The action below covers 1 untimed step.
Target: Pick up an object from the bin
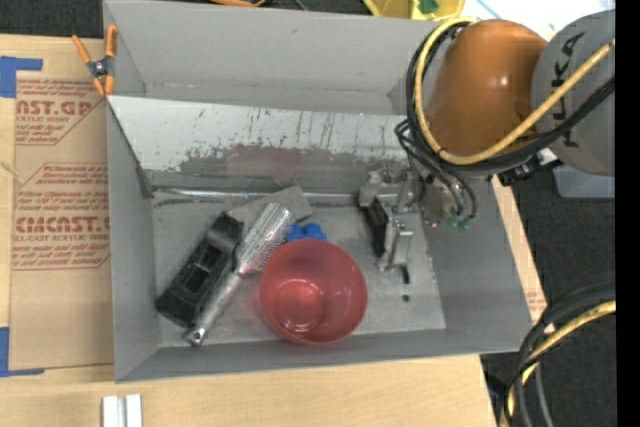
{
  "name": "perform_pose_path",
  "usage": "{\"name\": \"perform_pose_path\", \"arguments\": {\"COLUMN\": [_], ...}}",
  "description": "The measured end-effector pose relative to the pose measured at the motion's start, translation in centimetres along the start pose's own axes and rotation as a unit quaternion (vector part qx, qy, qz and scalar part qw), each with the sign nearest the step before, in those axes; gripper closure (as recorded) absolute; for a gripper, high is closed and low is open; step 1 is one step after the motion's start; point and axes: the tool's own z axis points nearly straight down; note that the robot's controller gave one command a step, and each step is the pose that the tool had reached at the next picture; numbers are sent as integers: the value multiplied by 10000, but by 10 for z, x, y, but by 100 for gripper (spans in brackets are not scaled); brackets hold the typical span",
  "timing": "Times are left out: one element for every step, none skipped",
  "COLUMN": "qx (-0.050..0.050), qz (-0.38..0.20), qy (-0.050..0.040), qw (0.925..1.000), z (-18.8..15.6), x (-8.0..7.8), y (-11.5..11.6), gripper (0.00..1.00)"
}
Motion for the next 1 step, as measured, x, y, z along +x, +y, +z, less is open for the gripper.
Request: {"name": "perform_pose_path", "arguments": {"qx": [2], "qz": [1], "qy": [-38], "qw": [10000], "z": [-4], "x": [-2], "y": [0], "gripper": [0]}}
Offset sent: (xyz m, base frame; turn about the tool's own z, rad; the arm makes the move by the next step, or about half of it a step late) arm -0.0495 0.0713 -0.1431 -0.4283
